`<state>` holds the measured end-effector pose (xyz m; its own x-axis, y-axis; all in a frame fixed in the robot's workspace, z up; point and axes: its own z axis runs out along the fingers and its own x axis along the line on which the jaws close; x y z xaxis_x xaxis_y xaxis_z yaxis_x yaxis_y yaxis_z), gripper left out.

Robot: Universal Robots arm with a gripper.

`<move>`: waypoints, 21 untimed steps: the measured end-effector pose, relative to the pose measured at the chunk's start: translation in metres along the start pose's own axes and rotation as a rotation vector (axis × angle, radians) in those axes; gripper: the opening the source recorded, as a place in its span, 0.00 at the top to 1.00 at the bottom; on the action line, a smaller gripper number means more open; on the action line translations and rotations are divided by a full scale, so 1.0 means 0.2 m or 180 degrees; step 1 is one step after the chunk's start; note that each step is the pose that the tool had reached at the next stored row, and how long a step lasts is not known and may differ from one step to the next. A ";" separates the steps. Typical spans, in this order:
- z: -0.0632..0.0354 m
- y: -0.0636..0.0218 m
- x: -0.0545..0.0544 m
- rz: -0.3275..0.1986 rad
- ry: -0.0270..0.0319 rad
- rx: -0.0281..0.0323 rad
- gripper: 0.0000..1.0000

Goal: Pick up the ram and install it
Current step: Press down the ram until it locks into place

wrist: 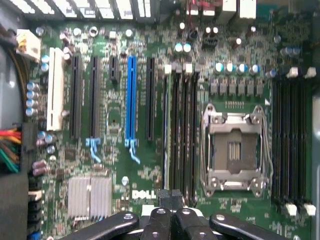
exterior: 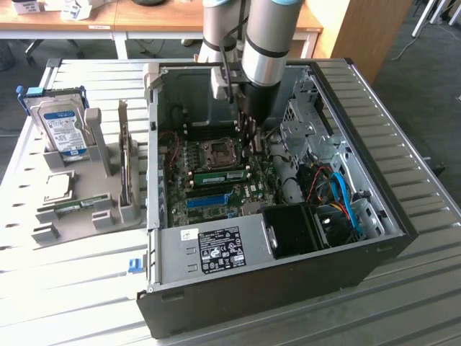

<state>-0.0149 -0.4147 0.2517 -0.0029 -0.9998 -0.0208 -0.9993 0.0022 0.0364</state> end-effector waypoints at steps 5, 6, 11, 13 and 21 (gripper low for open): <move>0.005 0.092 0.00 0.0000 0.0000 0.0004 0.89; 0.006 0.110 0.00 0.0000 0.0000 0.0005 0.89; 0.009 0.184 0.00 0.0000 0.0000 0.0008 0.89; 0.010 0.207 0.00 0.0000 0.0000 0.0009 0.89; 0.013 0.278 0.00 0.0000 0.0000 0.0009 0.89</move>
<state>-0.0707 -0.4147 0.2512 -0.0030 -0.9998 -0.0208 -0.9994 0.0023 0.0334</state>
